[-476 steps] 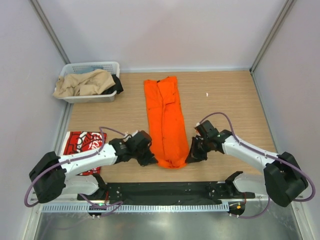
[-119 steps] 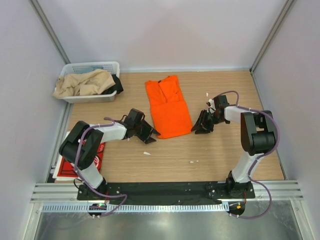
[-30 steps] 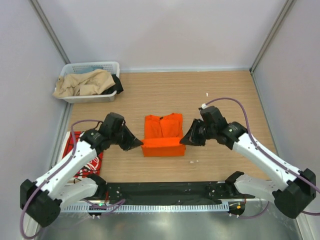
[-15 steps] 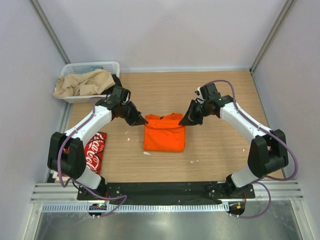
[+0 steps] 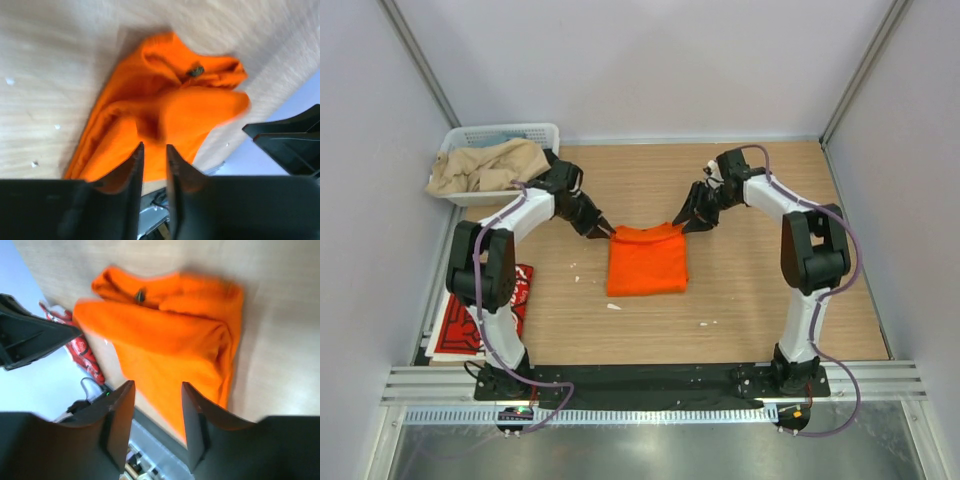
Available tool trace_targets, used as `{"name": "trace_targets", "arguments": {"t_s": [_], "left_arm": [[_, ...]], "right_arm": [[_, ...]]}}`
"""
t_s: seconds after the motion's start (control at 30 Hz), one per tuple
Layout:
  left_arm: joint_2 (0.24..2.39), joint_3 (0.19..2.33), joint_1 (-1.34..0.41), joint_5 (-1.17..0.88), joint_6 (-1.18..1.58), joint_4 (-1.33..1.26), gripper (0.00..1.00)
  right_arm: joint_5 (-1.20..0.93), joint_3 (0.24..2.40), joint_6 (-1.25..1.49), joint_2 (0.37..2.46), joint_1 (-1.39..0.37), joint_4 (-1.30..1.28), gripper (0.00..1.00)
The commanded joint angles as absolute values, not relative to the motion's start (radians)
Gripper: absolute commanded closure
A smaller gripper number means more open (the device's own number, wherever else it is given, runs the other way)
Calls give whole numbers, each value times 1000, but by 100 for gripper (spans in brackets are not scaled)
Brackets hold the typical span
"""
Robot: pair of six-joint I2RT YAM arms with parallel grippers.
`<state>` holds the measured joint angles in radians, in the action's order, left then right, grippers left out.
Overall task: Fold and stack the t-shirts
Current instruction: Fold the tshirt
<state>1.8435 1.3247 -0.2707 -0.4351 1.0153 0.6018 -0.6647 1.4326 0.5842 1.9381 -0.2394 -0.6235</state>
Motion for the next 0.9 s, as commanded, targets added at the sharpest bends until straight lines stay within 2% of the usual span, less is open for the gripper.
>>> {"name": "trace_targets", "arguments": {"t_s": [0.0, 0.03, 0.07, 0.13, 0.23, 0.33, 0.37, 0.43, 0.47, 0.57, 0.7, 0.87], "left_arm": [[1879, 1440, -244, -362, 951, 607, 72], [1876, 1492, -244, -324, 912, 624, 61], [1873, 1521, -244, -290, 898, 679, 37], [1844, 1575, -250, -261, 855, 706, 33], [1772, 1533, -276, -308, 816, 703, 38], [1711, 1389, -317, -455, 866, 564, 54], [1698, 1343, -330, -489, 918, 432, 61], [1686, 1218, -353, -564, 992, 289, 67], [1695, 1189, -373, -578, 1020, 162, 72], [1761, 1143, -409, -606, 1080, 7, 78], [1868, 1157, -414, -623, 1112, -115, 83], [1976, 1166, -390, -623, 1181, -234, 86]], "right_arm": [[-667, 1577, 515, 2022, -195, -592, 50], [-637, 1612, 496, 2032, -178, -619, 45], [-561, 1693, 426, 2037, -176, -729, 41], [-491, 1732, 362, 2014, -181, -813, 41], [-508, 1637, 380, 1893, -186, -787, 43], [-590, 1452, 477, 1789, -218, -636, 51], [-604, 1357, 507, 1775, -247, -529, 57], [-664, 1281, 607, 1756, -274, -422, 64], [-672, 1219, 638, 1755, -282, -309, 72], [-689, 1148, 712, 1767, -298, -151, 84], [-722, 1144, 704, 1837, -291, -65, 90], [-767, 1192, 727, 1954, -281, 29, 90]]}}
